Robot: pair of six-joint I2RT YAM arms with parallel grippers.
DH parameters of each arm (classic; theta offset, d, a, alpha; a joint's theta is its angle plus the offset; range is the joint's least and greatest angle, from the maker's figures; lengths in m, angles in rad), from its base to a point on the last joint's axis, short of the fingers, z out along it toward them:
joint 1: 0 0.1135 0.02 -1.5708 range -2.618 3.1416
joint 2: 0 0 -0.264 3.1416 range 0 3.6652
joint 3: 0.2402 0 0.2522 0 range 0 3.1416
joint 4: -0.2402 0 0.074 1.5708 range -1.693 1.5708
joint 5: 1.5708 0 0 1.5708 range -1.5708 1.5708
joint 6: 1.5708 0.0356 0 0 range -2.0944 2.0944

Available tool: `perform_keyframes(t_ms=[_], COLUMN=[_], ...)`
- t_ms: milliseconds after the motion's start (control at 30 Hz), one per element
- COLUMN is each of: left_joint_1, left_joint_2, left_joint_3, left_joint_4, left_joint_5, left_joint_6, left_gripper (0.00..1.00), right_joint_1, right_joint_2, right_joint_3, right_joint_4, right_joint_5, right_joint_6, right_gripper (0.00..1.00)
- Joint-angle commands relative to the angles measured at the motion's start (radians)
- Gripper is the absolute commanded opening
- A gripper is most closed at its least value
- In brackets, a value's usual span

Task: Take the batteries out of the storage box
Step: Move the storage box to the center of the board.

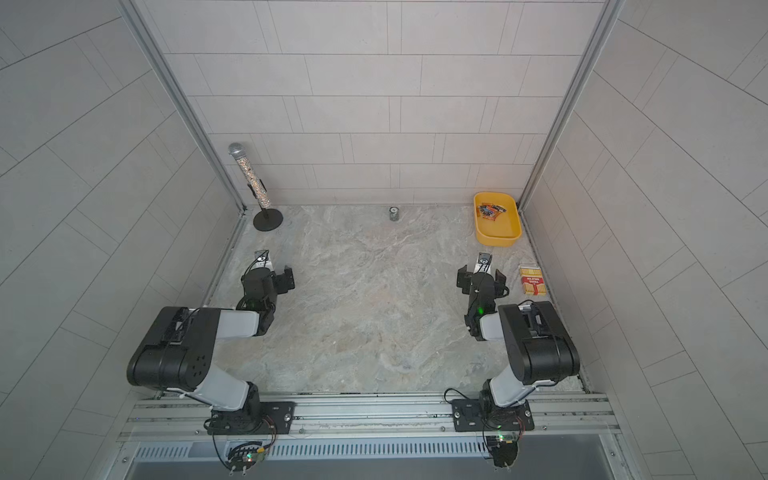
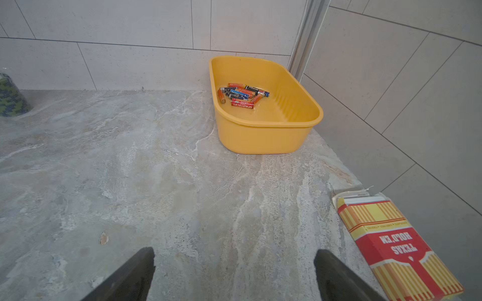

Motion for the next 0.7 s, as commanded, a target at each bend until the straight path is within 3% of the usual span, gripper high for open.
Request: perform_keyframes(t_ms=[0,433,500,600,667], left_joint_1=[-0.005,0.022,0.004,-0.106,-0.13], left_joint_2=[-0.004,-0.011,-0.04,-0.218,-0.302], left_joint_3=[-0.009,-0.018,0.002,0.155,0.274], left_joint_4=[0.018,0.027,-0.007,-0.366,-0.533], left_joint_5=[-0.004,0.054,0.006,-0.256,-0.202], left_joint_6=[-0.001,-0.015,-0.001,0.006,-0.122], left_gripper=[1.0,1.0,1.0,1.0,1.0], right_joint_1=[-0.002,-0.023,-0.013,0.074,0.073], right_joint_2=[-0.001,-0.006,-0.025,-0.209,-0.273], right_joint_3=[-0.008,-0.01,-0.009,0.142,0.287], right_joint_4=[0.002,0.0,0.001,-0.388,-0.598], right_joint_5=[0.003,-0.041,-0.014,0.172,0.138], right_joint_6=[0.006,0.02,0.008,-0.03,0.075], right_gripper=[1.0,1.0,0.97,0.92,0.95])
